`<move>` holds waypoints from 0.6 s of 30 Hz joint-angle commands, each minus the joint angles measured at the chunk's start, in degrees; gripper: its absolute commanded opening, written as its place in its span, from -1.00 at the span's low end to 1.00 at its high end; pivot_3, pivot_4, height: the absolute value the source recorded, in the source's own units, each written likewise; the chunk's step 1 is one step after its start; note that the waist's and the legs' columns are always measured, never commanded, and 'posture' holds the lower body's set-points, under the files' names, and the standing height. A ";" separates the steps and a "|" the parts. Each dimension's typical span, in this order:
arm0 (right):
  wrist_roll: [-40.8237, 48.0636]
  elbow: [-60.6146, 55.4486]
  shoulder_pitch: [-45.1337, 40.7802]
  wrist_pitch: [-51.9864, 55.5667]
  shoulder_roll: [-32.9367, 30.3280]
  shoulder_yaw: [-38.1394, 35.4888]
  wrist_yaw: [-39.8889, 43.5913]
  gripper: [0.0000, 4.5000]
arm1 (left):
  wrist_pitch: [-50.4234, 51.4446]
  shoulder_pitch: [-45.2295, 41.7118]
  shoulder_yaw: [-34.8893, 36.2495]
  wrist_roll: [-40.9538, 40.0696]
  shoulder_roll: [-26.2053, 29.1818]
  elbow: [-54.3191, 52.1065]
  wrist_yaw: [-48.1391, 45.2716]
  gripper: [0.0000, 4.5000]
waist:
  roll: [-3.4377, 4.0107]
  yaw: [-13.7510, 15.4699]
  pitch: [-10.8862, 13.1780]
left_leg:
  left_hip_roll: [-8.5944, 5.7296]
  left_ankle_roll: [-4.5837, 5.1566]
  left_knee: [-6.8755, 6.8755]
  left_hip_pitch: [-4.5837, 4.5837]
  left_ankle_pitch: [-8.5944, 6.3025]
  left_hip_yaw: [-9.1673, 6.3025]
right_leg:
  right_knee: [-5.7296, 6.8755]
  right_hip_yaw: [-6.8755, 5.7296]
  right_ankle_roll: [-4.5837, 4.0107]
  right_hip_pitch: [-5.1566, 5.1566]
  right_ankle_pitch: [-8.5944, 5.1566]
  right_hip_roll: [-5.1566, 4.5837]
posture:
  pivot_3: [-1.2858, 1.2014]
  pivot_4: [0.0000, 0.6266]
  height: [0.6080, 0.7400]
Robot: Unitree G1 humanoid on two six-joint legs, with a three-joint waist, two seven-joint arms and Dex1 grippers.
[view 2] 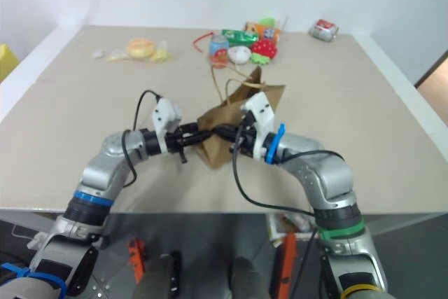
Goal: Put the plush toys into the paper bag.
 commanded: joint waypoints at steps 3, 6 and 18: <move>5.42 -5.06 -0.05 2.28 -2.54 -6.42 1.66 -1.00 | 0.26 -2.77 1.26 -1.21 0.52 -0.72 -1.05 -0.95 | 0.00 0.00 0.00 | 0.00 0.00 0.00 0.00 0.00 0.00 | 0.00 0.00 0.00 0.00 0.00 0.00 | 0.03 -0.52 1.00; 14.09 -9.17 1.81 4.74 -5.53 -13.48 5.82 -1.00 | -0.03 -3.46 1.18 -0.82 0.99 -0.07 -1.44 -0.95 | 0.00 0.10 0.00 | -0.01 0.00 0.00 -0.02 0.00 0.00 | 0.00 0.00 0.00 0.00 0.00 -0.01 | 0.03 -0.52 1.00; 23.43 -6.50 12.44 8.18 -23.97 -35.20 13.41 -1.00 | -3.06 -2.77 7.24 -10.38 11.96 0.82 -22.73 -0.95 | 0.03 -0.07 0.00 | 0.00 0.00 -0.02 0.04 0.00 0.00 | -0.01 0.00 -0.04 0.01 -0.03 -0.01 | 0.03 -0.52 1.00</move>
